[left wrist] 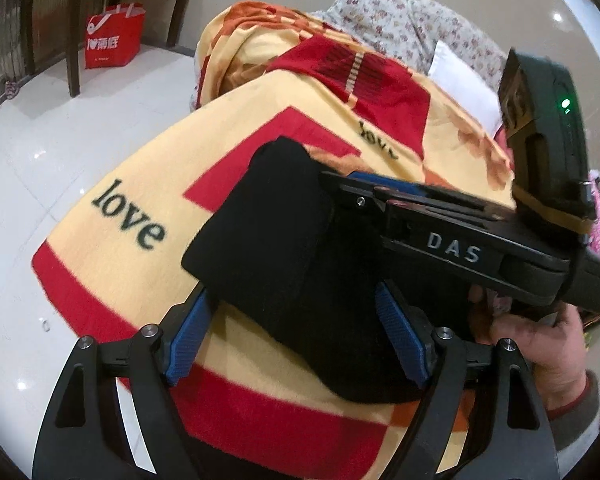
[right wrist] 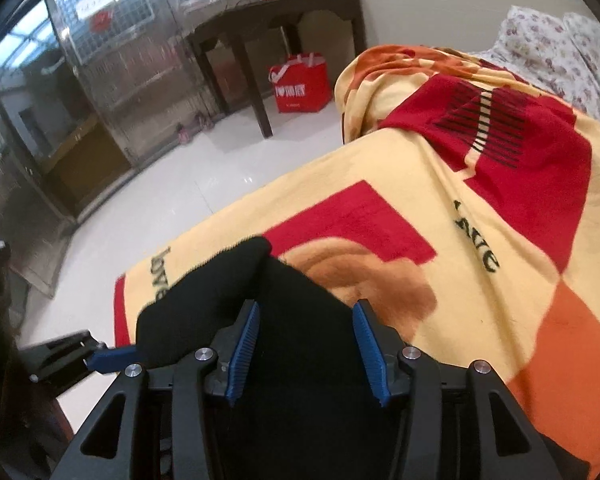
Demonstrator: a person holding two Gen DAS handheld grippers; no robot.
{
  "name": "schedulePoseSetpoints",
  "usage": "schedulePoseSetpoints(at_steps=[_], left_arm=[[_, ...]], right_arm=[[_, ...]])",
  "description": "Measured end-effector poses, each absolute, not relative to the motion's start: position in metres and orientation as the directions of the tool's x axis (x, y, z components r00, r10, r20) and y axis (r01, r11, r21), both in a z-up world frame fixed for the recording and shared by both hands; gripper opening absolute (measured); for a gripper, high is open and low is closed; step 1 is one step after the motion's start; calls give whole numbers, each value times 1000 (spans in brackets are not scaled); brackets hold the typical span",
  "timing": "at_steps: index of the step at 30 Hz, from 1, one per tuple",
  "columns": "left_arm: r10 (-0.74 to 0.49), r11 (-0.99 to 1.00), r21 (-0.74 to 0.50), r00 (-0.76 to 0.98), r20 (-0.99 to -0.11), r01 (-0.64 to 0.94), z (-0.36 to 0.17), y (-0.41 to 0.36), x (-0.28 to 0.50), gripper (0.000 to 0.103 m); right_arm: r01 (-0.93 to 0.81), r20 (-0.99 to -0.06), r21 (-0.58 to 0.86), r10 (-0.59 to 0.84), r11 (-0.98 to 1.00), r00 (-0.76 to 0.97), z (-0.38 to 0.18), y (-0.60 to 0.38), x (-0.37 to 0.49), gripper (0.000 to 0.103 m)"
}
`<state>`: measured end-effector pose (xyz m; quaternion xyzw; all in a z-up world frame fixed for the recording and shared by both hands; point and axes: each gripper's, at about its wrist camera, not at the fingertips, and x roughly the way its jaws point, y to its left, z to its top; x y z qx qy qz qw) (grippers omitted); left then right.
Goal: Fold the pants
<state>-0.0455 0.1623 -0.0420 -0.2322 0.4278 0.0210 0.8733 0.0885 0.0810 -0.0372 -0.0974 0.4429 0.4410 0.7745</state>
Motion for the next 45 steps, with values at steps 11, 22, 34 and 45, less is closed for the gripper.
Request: schedulePoseSetpoints(at_steps=[11,22,34,45], left_arm=[[-366,876,-475,747,-555,77,26,129,-57,24],[-599,787,-350,491,-633,508,14,-80,-39,23],[-548,810,-227,558,-624,541,71,-40,-66,67],[-312,938,-157,554,-772,310,-8,-20,-17,67]], right_arm=[[-684,-611,370,719,629,331,19,-1,68,14],[-170,-596,374,376,912,709,52,-252,21,31],[-231,-570,478,500,847,652,39,-270,-12,42],[-89,-687,119,146,989,712,4,-235,27,6]])
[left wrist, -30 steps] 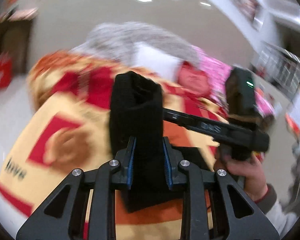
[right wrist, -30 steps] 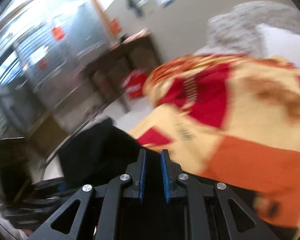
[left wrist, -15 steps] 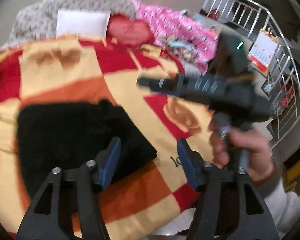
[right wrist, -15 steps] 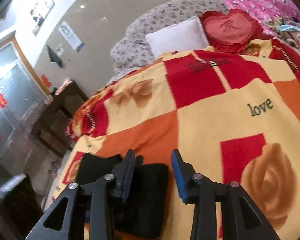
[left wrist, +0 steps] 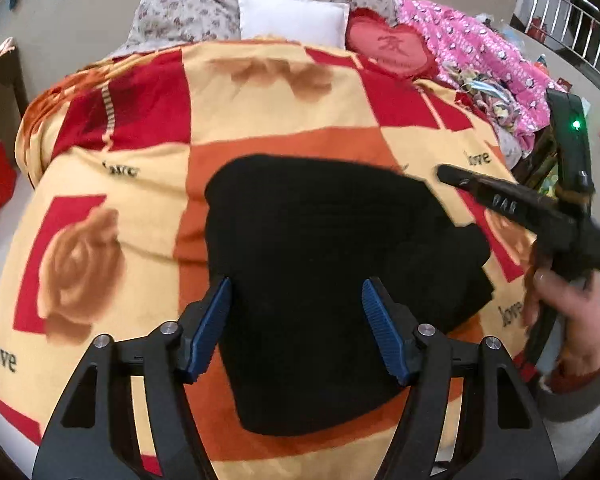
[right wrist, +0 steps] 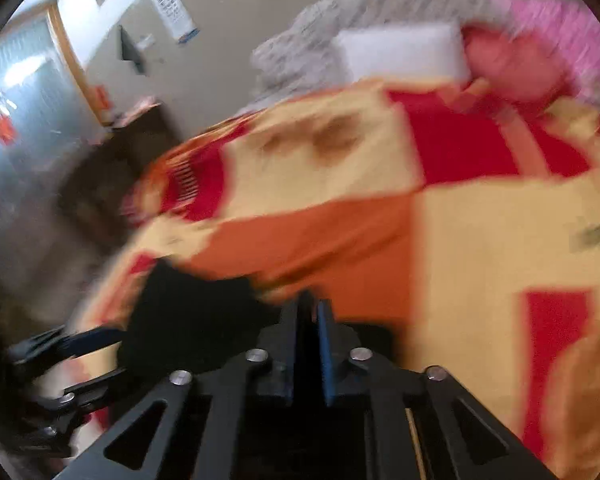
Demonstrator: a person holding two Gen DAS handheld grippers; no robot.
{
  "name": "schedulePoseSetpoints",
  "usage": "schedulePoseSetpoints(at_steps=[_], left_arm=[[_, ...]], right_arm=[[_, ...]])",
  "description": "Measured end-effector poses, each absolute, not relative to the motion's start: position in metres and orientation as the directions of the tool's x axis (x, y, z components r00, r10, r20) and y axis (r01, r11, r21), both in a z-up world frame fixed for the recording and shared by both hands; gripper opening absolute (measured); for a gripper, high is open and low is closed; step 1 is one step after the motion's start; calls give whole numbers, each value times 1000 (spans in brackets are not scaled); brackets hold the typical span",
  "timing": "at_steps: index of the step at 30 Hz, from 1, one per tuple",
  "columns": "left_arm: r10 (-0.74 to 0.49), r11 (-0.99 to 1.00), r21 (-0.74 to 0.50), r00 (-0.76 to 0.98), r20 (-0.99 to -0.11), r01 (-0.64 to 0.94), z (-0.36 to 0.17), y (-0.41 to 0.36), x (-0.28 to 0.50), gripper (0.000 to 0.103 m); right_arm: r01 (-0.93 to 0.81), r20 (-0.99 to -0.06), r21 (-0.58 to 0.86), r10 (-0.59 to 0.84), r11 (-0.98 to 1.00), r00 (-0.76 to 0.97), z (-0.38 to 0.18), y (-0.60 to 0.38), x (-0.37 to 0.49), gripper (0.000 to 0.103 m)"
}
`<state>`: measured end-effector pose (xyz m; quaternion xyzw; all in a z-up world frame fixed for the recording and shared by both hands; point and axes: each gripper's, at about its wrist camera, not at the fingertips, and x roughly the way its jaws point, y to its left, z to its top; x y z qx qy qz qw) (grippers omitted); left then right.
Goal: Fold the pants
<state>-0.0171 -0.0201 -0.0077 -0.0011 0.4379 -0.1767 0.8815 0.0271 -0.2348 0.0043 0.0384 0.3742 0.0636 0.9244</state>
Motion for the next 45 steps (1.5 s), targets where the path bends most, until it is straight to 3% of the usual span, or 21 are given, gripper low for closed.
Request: schedulePoseSetpoints(at_steps=[3,7,8,10,11,14,17,22,28,33,38,41,43,45], left_arm=[[-311,938,-152,565,-764,310,-11,-22,-14,71],[-313,939,-162,562,-766,302,-4,-18,-15,71],[-310,942,-165,567,-763,292,-2,-16,-14,71],[-293,949,-159,577,-762,271,-2,-12,-11,71],[-293,950,-164,573,-765,267,-4,-10,-9,71],[-305,948,-188,557,-772,259,-11,-7,-4,72],[-320,945,-220,554,-769,240,-15,-4,0,76],[-348,937,-279,539,-767,208,-22,-1,3,79],[-344,939,-275,546,-764,205,-22,-4,2,80],[-365,931,-301,530,-766,206,-21,2,-1,80],[-353,935,-282,534,-768,213,-20,2,-1,80],[-363,932,-303,528,-767,201,-23,1,1,81],[-362,932,-308,529,-768,190,-24,1,0,82],[-360,933,-304,530,-768,192,-24,2,0,82]], right_arm=[[-117,-698,324,321,939,640,-4,-262,28,6],[-160,-640,336,349,928,685,20,-255,11,10],[-185,-646,352,382,917,661,23,-248,10,13],[-214,-662,399,441,892,606,23,-237,3,38],[-228,-652,433,478,872,589,21,-234,-4,41],[-289,-628,480,554,828,547,20,-227,-27,44],[-334,-631,390,513,858,582,22,-217,-43,45],[-277,-692,388,477,879,542,-9,-220,-29,45],[-295,-559,438,514,849,650,30,-220,-34,45],[-234,-732,318,394,919,555,-8,-203,-26,45],[-237,-727,311,391,920,565,-2,-229,-54,43],[-237,-649,389,447,890,616,9,-244,-50,46],[-227,-643,419,464,879,610,6,-245,-39,56],[-235,-652,449,496,862,573,-3,-238,-26,58]])
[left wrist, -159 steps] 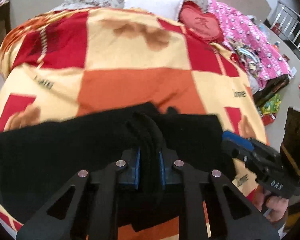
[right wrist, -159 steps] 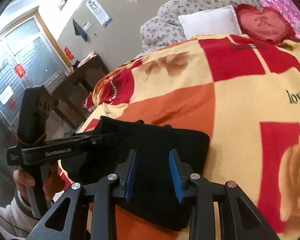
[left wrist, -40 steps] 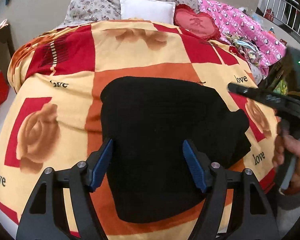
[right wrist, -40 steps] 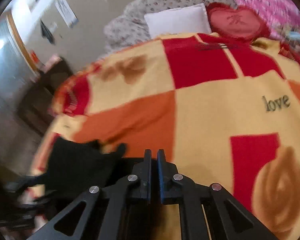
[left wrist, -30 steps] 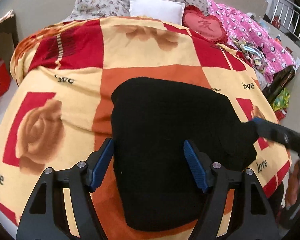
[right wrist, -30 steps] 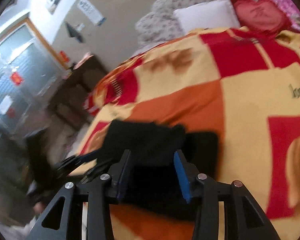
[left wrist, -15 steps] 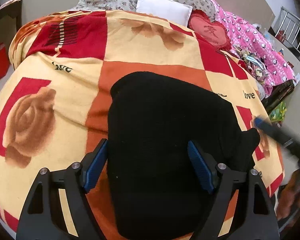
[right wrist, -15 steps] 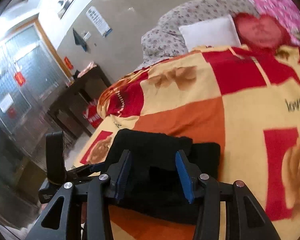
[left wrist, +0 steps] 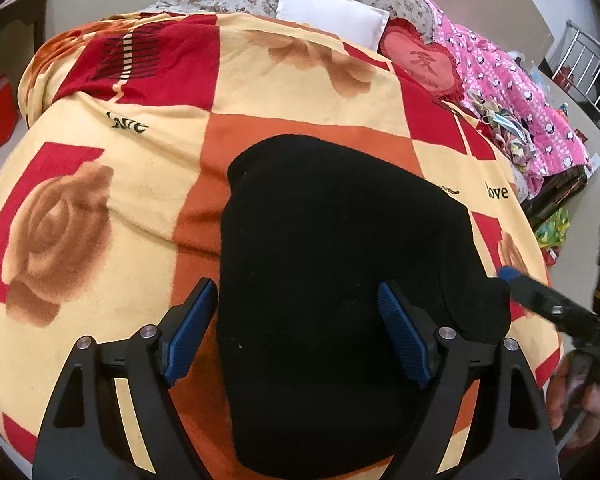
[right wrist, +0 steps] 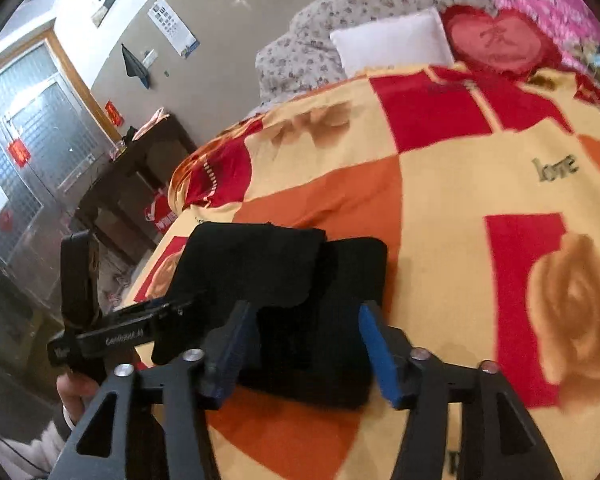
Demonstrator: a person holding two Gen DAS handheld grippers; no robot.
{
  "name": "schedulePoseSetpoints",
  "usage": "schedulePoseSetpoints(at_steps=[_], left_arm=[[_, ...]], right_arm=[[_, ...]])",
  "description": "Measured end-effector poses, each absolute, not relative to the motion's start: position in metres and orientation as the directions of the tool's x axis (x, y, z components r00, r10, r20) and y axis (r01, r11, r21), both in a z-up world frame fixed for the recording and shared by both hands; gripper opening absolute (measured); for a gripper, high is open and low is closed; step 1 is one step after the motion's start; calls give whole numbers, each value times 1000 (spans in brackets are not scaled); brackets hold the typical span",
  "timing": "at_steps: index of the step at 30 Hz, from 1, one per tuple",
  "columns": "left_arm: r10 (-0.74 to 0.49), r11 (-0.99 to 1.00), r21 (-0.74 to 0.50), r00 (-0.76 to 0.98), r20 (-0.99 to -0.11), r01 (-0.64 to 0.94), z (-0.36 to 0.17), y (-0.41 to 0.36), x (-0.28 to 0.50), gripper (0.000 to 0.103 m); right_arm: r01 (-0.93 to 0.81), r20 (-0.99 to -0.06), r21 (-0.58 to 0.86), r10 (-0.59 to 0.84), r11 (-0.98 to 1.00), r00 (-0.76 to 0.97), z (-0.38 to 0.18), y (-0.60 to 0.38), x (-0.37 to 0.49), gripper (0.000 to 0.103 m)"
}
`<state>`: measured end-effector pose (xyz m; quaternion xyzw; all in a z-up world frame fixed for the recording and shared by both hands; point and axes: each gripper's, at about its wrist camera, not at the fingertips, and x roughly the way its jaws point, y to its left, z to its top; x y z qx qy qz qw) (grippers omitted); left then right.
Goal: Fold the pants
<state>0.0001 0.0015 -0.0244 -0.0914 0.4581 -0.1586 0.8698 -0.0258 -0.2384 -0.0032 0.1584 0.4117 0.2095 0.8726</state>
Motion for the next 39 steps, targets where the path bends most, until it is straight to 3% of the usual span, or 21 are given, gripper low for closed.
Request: schedulePoseSetpoints(at_steps=[5,6,7,8,10,13,17,21,24,27,30,32,35,39], left_arm=[[-342,940,-285,541,-769,189,-23,1,-2,82],[-336,942,-280,541,-771,186,-21,1,-2,82],[-326,945,-273,544,-773,178,-20,2,-1,82],[-319,948,-270,545,-775,171,-18,2,-1,82],[-309,951,-258,548,-777,170,-14,1,0,82],[-324,946,-245,562,-761,213,-2,-9,-3,82],[-347,938,-260,570,-745,231,2,-19,1,82],[-348,937,-281,500,-793,206,-26,-28,15,83],[-357,934,-296,499,-790,199,-19,-24,14,83],[-276,961,-204,566,-777,188,-2,-22,11,83],[-247,968,-178,570,-784,174,-2,-23,20,83],[-250,968,-193,555,-793,160,-7,-23,28,83],[-257,966,-210,539,-802,148,-17,-22,39,84],[-261,965,-226,533,-805,131,-20,-22,48,86]], right_arm=[[-264,-643,463,526,846,557,-20,-213,-3,61],[-272,-642,463,531,843,553,-23,-206,-1,55],[-277,-646,446,521,851,558,-26,-201,-1,38],[-292,-649,388,484,874,587,-24,-192,-3,37],[-317,-636,351,473,881,610,-16,-189,-10,16],[-331,-600,351,482,876,639,4,-204,-18,12],[-301,-645,223,372,927,668,21,-215,-32,11],[-208,-710,198,287,958,643,-5,-232,-21,10],[-217,-692,267,344,939,635,-5,-243,-17,12],[-161,-653,258,294,953,698,19,-258,-25,17],[-243,-590,300,380,922,713,38,-250,-29,17],[-288,-626,305,419,908,658,28,-229,-18,17],[-254,-698,248,354,935,622,0,-212,4,17],[-241,-701,256,351,936,621,-14,-209,30,17]])
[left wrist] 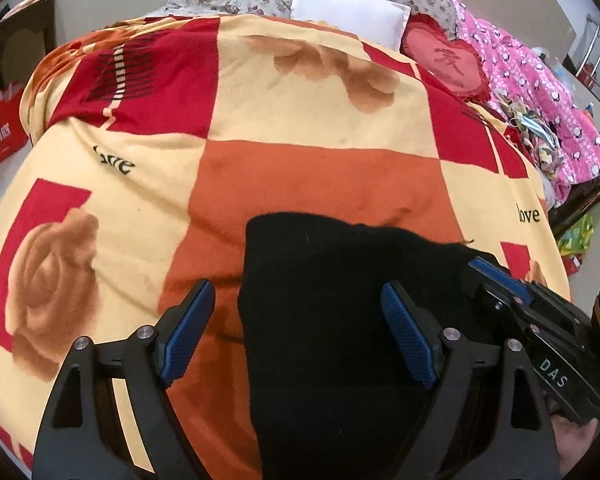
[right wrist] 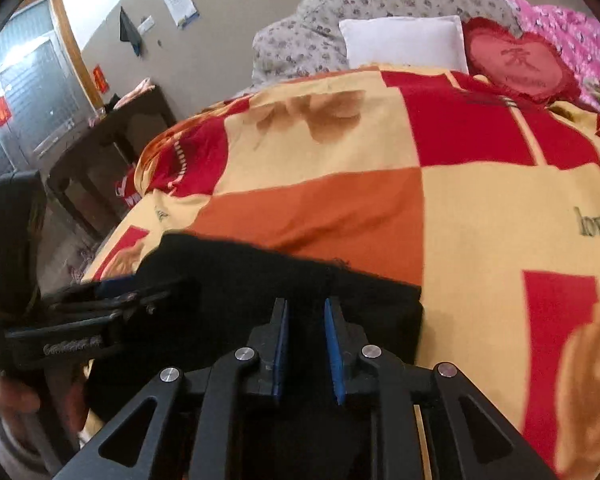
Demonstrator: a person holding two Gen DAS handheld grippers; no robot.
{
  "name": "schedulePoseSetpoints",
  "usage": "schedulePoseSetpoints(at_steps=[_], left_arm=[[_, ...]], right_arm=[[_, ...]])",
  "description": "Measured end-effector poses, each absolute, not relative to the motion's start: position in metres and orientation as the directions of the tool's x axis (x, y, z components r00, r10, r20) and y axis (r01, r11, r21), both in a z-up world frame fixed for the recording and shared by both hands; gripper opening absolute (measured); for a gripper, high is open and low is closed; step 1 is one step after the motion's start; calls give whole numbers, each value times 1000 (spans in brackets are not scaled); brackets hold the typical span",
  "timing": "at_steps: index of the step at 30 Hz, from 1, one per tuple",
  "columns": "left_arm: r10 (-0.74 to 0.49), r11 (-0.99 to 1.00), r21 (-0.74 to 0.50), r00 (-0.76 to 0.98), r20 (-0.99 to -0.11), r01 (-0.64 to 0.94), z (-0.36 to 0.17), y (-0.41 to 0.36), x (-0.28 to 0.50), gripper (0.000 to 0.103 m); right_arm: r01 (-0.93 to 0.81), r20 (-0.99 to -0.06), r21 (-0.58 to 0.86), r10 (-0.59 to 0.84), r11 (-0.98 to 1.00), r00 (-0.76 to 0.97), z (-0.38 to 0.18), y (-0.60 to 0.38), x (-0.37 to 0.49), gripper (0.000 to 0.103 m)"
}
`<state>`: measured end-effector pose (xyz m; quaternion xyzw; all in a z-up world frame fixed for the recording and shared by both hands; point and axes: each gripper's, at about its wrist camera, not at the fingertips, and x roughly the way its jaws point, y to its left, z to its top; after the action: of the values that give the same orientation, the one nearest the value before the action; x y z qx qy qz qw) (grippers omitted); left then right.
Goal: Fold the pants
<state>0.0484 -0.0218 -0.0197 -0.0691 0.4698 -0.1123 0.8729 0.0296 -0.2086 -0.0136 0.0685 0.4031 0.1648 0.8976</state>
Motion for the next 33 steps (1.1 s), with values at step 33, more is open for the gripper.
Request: schedulePoseSetpoints(at_steps=[33], left_arm=[[-260,966,-213,551,-793,150,-2,-17,4,86]], right_arm=[[-245,-725,191,305,951,618,13,-223,-52,29]])
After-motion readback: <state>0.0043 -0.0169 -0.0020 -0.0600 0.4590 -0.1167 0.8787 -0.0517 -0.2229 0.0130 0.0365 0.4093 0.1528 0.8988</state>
